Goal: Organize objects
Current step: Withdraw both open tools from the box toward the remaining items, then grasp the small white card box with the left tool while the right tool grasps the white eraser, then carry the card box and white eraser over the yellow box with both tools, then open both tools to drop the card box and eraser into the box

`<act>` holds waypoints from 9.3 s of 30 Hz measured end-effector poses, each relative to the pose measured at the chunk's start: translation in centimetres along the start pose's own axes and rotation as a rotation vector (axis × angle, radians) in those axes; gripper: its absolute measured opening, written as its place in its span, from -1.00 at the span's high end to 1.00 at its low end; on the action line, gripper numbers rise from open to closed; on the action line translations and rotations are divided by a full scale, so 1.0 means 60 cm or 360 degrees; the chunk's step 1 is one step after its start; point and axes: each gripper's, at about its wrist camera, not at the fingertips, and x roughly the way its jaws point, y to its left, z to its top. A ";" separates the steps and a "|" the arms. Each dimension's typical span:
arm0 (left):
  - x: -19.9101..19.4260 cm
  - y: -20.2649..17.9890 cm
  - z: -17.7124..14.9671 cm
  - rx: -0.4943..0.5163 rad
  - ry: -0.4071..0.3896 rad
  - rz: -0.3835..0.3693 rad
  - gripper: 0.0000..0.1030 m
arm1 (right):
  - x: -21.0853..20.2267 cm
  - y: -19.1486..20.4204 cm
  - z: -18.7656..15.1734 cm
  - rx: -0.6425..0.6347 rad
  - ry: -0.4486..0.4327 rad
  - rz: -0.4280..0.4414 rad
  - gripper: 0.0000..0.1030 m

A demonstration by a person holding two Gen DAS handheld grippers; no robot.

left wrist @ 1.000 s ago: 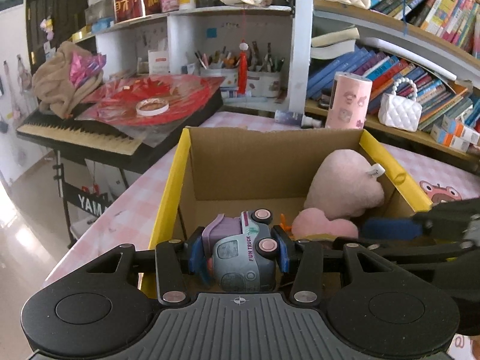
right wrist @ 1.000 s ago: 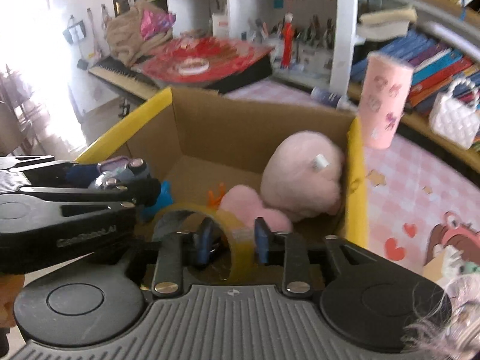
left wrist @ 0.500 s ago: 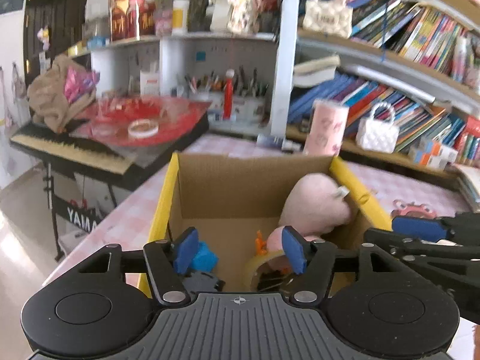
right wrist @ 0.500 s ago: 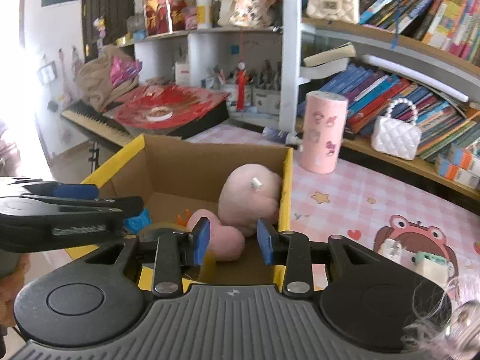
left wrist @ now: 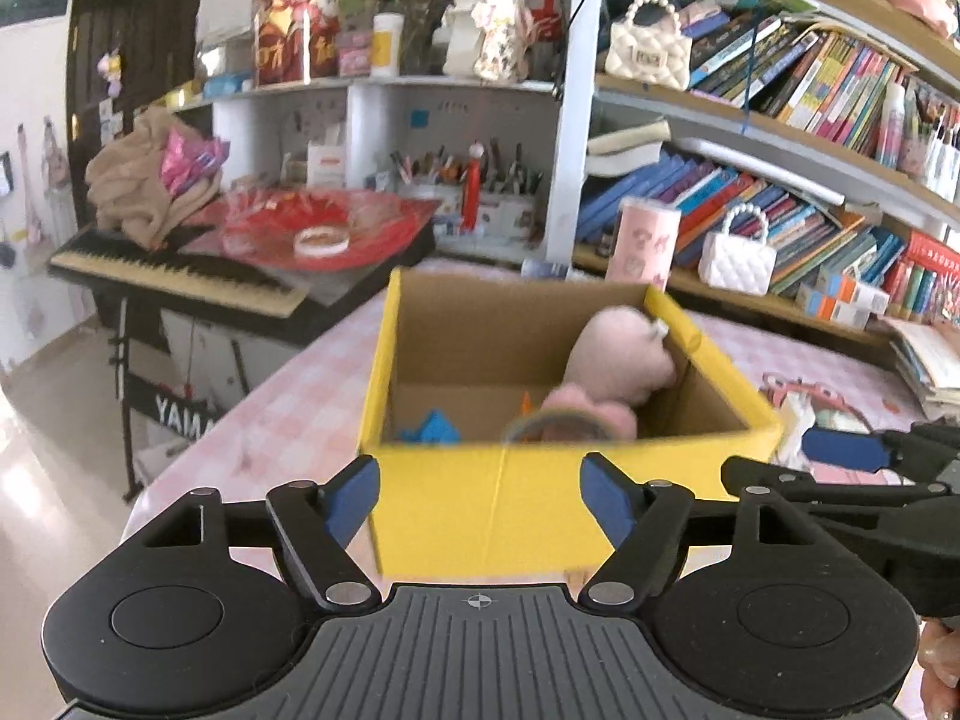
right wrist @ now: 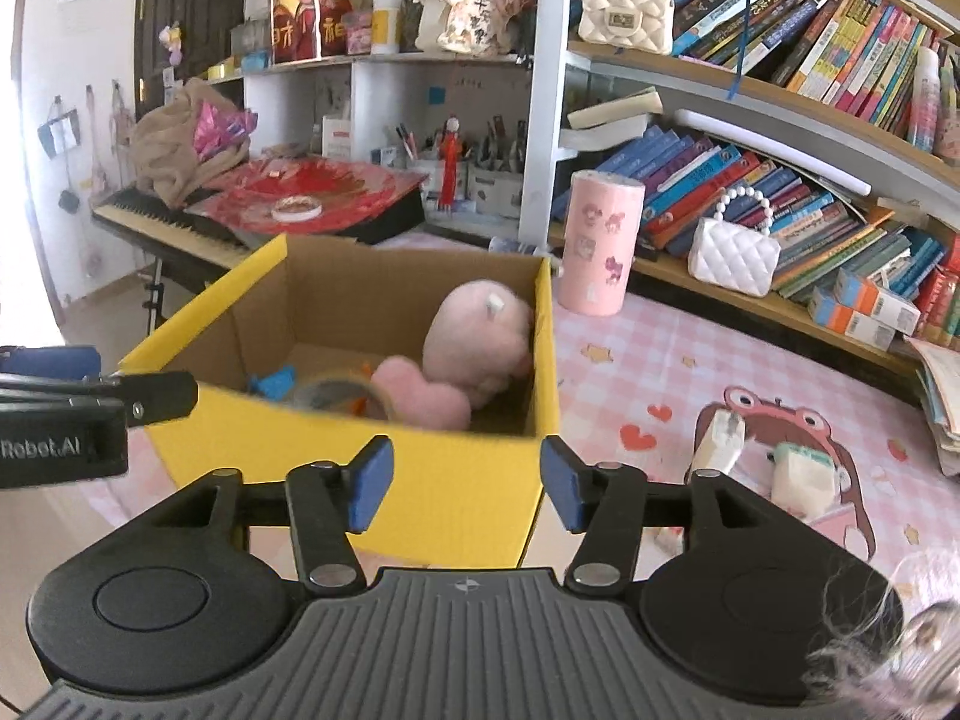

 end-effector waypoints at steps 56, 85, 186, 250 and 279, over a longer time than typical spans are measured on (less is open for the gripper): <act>-0.073 -0.203 -0.128 0.0385 0.0262 -0.0581 -0.87 | -0.235 -0.117 -0.228 0.0506 0.0225 -0.0732 -0.79; 0.102 -0.390 -0.045 0.0436 0.0245 -0.0503 -0.82 | -0.093 -0.369 -0.153 0.0567 0.0191 -0.0652 -0.78; -0.089 0.031 -0.109 -0.0156 0.0257 -0.0324 0.46 | -0.119 0.035 -0.119 0.0318 0.0263 0.0082 0.03; 0.168 -0.015 0.047 0.0053 0.0158 -0.0049 0.46 | 0.169 -0.013 0.067 -0.0087 0.0188 0.0254 0.05; 0.063 0.039 0.054 -0.0224 -0.0160 0.0086 -0.09 | 0.200 0.038 0.093 -0.0171 0.0180 0.0407 0.06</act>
